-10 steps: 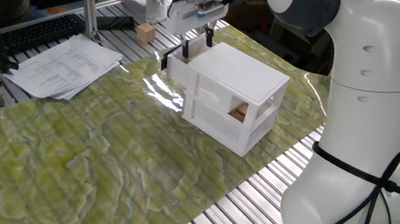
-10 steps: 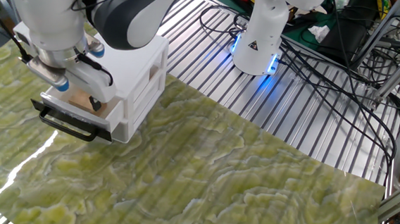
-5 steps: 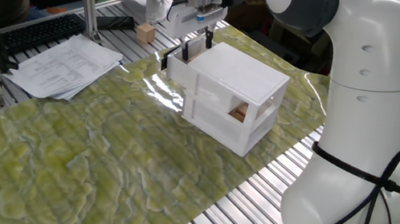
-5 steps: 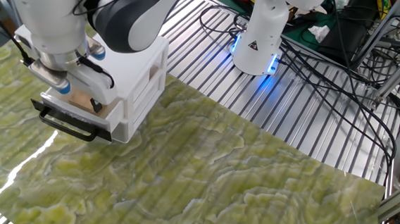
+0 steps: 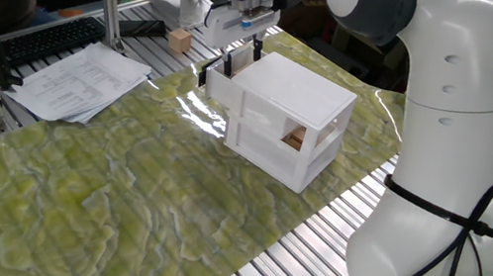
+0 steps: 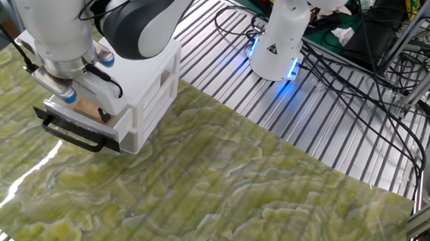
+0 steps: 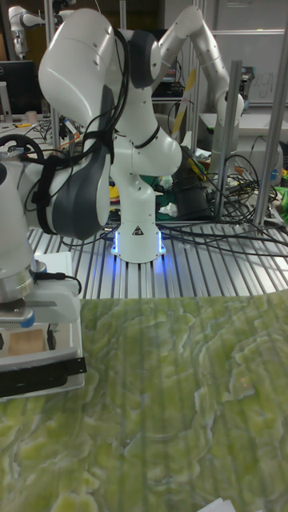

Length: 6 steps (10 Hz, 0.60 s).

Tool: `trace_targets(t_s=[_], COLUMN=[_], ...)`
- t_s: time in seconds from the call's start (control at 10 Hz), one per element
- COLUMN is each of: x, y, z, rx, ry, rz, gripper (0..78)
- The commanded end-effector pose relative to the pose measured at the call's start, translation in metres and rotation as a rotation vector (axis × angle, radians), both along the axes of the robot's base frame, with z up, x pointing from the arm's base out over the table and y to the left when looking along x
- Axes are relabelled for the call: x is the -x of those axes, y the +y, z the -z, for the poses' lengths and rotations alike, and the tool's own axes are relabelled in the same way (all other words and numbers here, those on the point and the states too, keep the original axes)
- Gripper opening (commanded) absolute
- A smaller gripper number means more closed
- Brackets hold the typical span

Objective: Take something out of a drawer

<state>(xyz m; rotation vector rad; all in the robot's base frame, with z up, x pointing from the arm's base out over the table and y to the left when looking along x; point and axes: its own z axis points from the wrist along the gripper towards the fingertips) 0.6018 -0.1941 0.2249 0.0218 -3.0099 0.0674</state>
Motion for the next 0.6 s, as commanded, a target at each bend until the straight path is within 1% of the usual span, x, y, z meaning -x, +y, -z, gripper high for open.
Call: trace_targets(t_s=[0.1,0.2,0.4,0.6], x=[-0.0007,-0.0007,-0.0007,-0.0007], y=[-0.0005,-0.0005,-0.0005,-0.0005], z=[-0.0016,-0.0016,-0.0016,-0.0016], rx=[-0.005,-0.005,0.004,0.004], ry=[-0.013,-0.026,-0.015,-0.008], rz=[0.007,0.003,-0.01,-0.019], gripper=[77.5,77.5,77.5,77.5])
